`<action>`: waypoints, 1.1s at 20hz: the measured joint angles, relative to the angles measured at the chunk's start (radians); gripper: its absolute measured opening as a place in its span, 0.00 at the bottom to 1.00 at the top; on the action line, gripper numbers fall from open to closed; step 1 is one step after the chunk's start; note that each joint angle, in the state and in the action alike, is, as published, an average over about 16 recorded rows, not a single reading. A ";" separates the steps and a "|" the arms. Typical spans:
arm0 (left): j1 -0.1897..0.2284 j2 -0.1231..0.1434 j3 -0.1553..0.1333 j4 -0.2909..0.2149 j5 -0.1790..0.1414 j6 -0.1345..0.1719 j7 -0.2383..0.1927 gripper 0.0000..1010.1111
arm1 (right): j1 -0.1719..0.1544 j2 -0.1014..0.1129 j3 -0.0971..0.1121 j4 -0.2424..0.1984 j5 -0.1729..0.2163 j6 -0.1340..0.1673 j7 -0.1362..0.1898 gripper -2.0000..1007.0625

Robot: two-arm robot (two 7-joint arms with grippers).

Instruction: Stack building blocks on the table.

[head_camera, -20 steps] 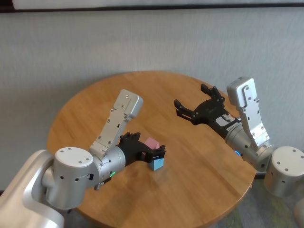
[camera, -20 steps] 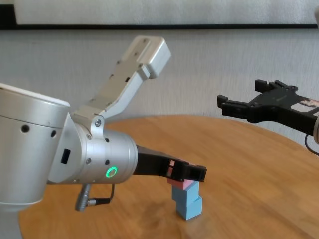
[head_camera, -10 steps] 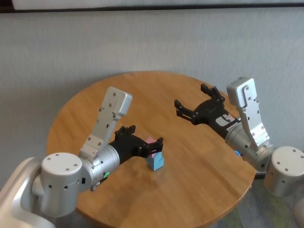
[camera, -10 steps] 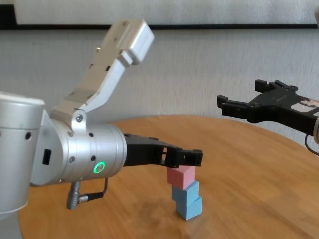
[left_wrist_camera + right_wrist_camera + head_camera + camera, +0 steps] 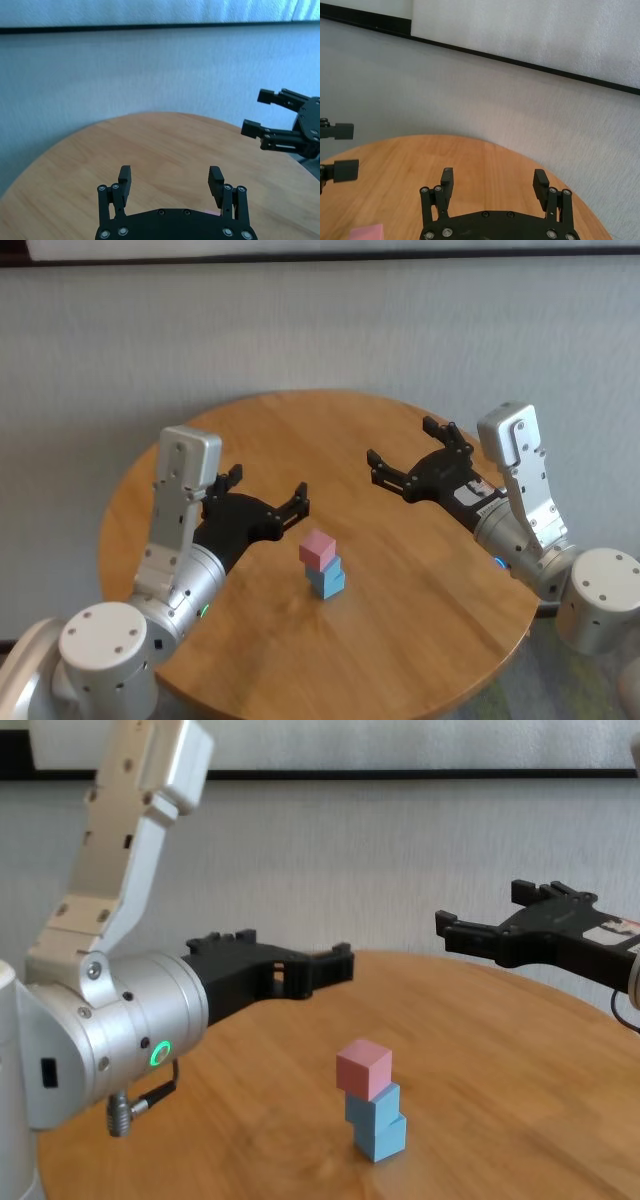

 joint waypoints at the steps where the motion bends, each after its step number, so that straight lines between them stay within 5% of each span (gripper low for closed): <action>1: 0.008 -0.004 -0.007 0.000 0.003 -0.025 0.011 0.99 | -0.001 0.000 0.000 -0.002 0.002 -0.001 0.003 1.00; 5: 0.034 -0.022 -0.035 0.003 0.015 -0.113 0.051 0.99 | -0.007 -0.002 0.002 -0.012 0.014 -0.009 0.021 1.00; 9: 0.048 -0.038 -0.058 0.010 0.028 -0.167 0.078 0.99 | -0.015 -0.003 0.002 -0.030 0.030 -0.020 0.040 1.00; 15: 0.059 -0.055 -0.085 0.018 0.050 -0.215 0.107 0.99 | -0.030 -0.005 -0.002 -0.067 0.049 -0.026 0.062 1.00; 22: 0.064 -0.064 -0.098 0.023 0.066 -0.234 0.118 0.99 | -0.039 -0.004 -0.010 -0.094 0.051 -0.019 0.061 1.00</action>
